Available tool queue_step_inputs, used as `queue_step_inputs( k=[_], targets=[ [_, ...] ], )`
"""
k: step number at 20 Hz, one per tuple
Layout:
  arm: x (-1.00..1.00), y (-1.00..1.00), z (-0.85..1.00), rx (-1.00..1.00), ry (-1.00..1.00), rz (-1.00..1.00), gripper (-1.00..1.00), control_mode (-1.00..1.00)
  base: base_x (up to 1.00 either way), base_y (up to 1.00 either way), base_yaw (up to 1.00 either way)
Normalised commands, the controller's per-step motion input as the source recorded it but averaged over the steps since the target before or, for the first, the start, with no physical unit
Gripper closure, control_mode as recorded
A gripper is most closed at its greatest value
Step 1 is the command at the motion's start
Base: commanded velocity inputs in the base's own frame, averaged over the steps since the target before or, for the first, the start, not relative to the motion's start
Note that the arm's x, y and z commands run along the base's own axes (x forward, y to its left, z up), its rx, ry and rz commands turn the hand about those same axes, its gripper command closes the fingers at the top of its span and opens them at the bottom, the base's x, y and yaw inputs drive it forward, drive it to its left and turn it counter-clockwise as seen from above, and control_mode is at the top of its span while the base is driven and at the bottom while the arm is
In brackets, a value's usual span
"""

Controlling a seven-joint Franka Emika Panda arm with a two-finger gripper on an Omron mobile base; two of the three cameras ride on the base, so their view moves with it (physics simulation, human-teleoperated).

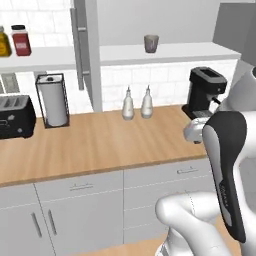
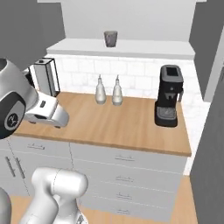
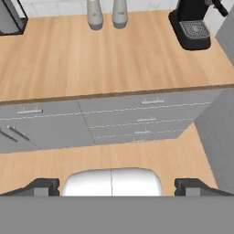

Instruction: Gather all objects into one cabinet and sort the glasses and bowls to opposite sides.

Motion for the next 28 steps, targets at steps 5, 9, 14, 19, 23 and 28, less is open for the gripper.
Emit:
queue_step_inputs(
  k=[5,9,14,19,23,28],
  targets=[
    [0.0,0.0,0.0,0.0,0.0,0.0,-1.0,1.0,0.72,-0.3,0.13],
    [0.0,0.0,0.0,0.0,0.0,0.0,-1.0,1.0,0.52,-0.11,0.0],
    [0.0,0.0,0.0,0.0,0.0,0.0,-1.0,1.0,0.3,-0.34,-0.02],
    [0.0,0.0,0.0,0.0,0.0,0.0,-1.0,1.0,0.19,-0.06,-0.15],
    [0.0,0.0,0.0,0.0,0.0,0.0,-1.0,1.0,0.45,0.0,-0.14],
    [0.0,0.0,0.0,0.0,0.0,0.0,-1.0,1.0,0.53,0.0,-0.05]
  ],
)
